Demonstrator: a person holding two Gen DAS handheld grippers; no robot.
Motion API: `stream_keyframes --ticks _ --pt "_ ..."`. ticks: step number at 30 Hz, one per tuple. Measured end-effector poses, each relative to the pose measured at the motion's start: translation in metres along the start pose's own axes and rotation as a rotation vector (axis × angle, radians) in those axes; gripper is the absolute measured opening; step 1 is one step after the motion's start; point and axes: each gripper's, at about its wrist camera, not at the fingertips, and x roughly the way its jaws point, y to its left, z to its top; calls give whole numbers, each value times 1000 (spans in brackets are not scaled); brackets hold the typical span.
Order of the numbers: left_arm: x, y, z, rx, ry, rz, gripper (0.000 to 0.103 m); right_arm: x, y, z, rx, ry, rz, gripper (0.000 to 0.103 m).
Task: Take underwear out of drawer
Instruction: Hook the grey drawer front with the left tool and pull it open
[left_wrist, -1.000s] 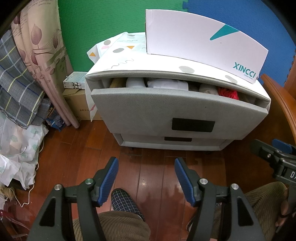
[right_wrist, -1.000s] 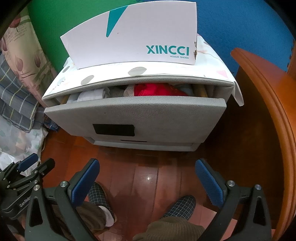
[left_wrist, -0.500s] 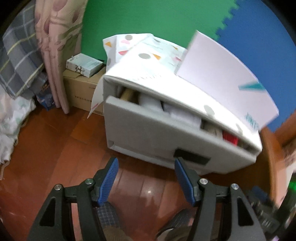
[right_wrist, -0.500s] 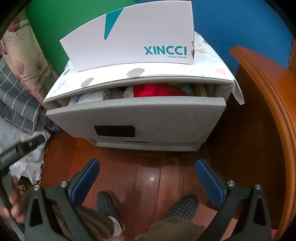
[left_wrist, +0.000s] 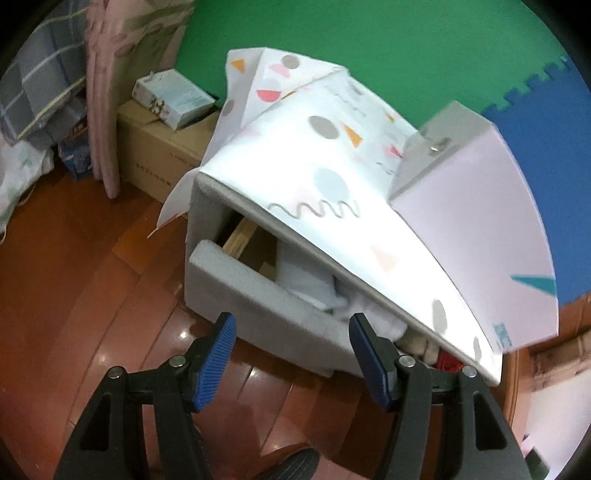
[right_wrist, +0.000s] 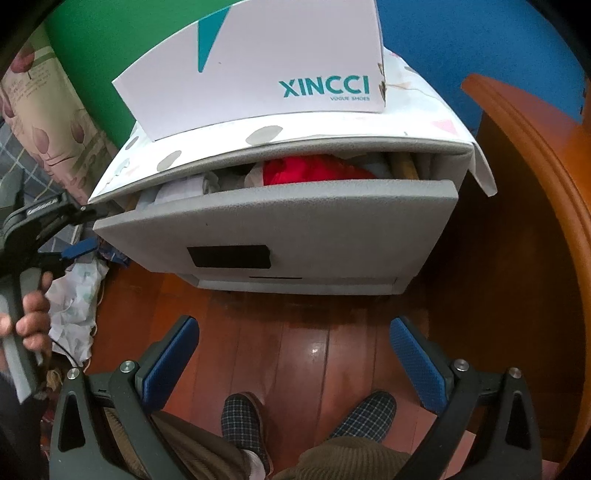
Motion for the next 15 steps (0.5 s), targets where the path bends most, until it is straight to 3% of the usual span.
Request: stream_keyframes --ticks 5,15 --pt "19 7 5 -45 27 2 66 11 -3 -1 19 22 4 102" --pt "46 18 10 -118 29 35 88 12 0 -1 19 15 6 102"
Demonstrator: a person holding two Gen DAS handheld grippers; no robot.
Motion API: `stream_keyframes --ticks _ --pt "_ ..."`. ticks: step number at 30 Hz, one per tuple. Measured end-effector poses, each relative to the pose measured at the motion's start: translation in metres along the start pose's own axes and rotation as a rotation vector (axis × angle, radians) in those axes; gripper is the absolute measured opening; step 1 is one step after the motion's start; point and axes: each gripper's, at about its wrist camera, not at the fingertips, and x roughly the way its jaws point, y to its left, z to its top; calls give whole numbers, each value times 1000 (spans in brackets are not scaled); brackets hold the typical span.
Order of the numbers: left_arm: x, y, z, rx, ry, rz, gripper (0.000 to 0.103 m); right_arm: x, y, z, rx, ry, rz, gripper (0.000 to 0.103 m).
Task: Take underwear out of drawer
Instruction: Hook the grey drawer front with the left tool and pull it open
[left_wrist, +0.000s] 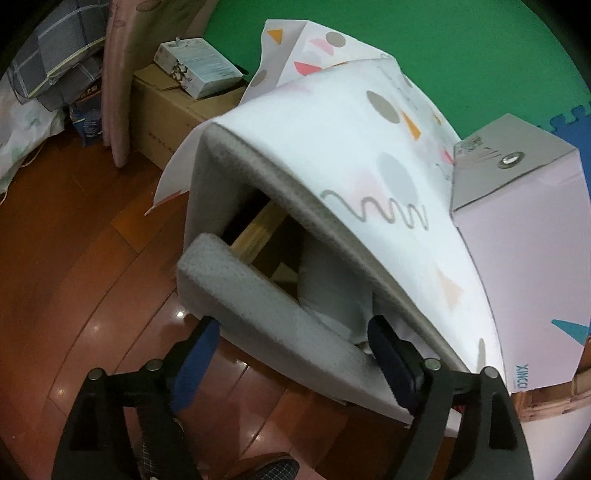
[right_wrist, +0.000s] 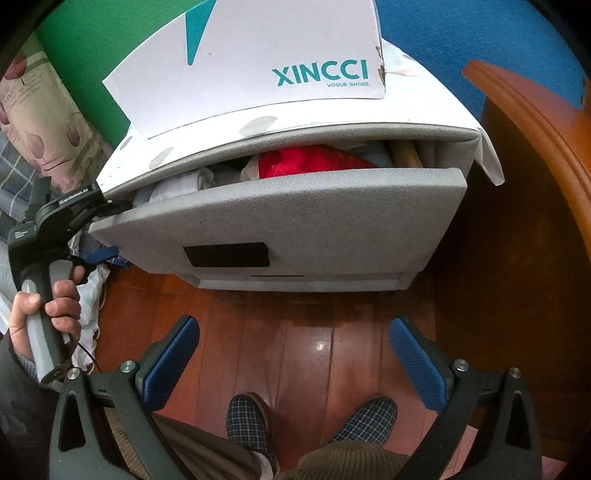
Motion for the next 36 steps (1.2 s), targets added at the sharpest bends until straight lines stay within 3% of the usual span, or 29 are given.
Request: stream_keyframes --ticks 12,24,32,36 --pt "-17 8 -21 82 48 34 91 -2 0 2 -3 -11 -7 102" --pt "-53 39 -70 124 132 83 92 -29 1 -1 -38 -124 -14 102" --pt "-70 55 -96 130 161 94 92 -42 9 11 -130 -32 -39 102" --pt "-74 57 -102 140 147 108 92 -44 -2 21 -110 39 -17 102"
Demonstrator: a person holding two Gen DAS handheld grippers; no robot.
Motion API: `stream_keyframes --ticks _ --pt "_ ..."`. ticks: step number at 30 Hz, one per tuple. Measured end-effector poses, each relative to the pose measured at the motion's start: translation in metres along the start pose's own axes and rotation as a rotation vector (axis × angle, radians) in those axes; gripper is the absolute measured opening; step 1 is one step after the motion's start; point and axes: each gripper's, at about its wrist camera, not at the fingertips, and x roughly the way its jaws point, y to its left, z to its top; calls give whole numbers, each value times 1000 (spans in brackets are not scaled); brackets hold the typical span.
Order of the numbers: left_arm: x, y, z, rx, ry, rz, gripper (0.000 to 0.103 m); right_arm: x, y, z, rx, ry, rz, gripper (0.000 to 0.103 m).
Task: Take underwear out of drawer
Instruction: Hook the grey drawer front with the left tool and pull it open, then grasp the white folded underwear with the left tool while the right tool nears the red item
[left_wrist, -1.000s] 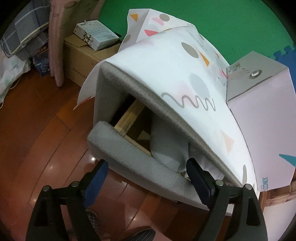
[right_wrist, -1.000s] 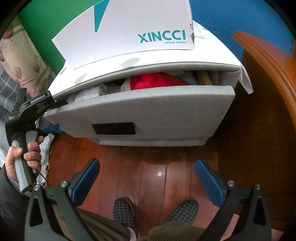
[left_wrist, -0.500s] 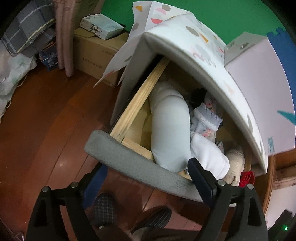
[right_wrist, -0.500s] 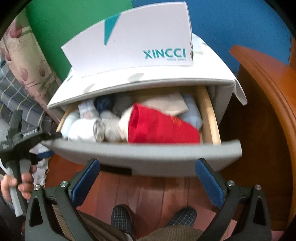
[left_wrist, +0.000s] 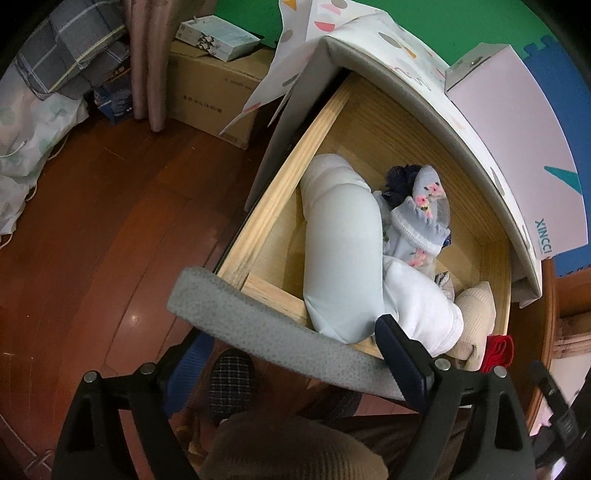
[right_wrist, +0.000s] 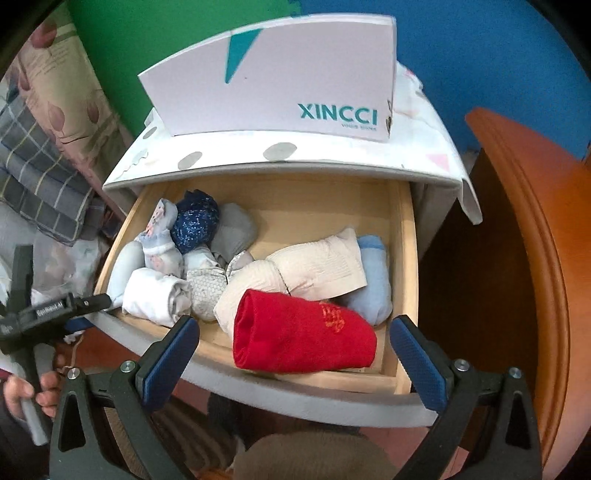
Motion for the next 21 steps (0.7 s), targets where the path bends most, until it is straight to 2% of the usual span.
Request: stream_keyframes --ticks 7,14,21 --pt "-6 -5 -3 17 -18 23 93 4 -21 11 30 103 -20 102" --pt "-7 -7 -6 12 -44 52 92 25 -11 13 -20 252 6 102" --pt "-11 -13 -9 15 -75 96 91 47 -1 12 -45 333 27 102"
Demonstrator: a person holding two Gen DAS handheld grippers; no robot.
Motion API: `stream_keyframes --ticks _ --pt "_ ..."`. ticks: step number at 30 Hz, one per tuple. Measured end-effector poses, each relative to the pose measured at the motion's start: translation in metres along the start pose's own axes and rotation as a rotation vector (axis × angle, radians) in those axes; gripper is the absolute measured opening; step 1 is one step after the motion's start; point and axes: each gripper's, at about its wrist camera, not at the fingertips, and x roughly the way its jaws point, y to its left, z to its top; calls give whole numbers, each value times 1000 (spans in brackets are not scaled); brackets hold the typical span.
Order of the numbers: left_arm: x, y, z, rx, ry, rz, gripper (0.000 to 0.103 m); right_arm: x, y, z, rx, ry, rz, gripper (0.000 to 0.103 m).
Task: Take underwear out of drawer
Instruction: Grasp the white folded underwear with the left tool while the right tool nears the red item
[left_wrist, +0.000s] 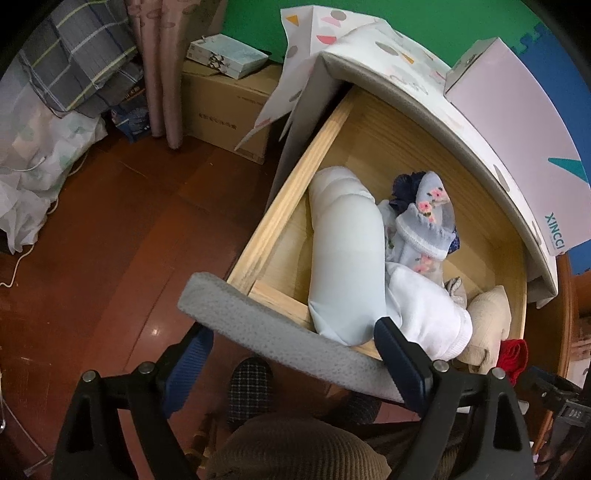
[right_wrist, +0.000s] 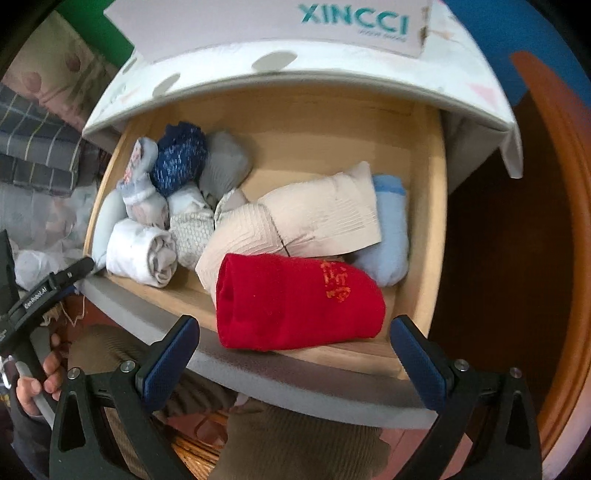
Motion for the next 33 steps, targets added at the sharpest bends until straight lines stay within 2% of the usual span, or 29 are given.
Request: stream_keyframes --ticks 8,13,15,18,20,23,27,33 --pt "-12 -4 -1 47 -55 55 91 2 -2 4 -147 101 -66 102" --pt "-25 -11 -3 135 -105 93 91 8 -9 5 -213 149 -120 101" --pt "-31 -15 -5 204 -139 98 91 13 -11 8 -230 168 -129 99" --pt "-45 -30 -8 334 -212 106 91 25 -8 16 -239 191 -93 89" --pt "-53 -41 -8 431 -231 53 91 33 -7 21 -243 209 -71 87" --pt "-56 -48 -2 500 -219 -5 91 42 -5 25 -249 225 -57 87" --pt "-47 -56 7 565 -138 -87 91 59 -12 33 -238 242 -14 87" --pt "-33 -87 6 727 -44 -94 91 79 -15 39 -255 272 26 90"
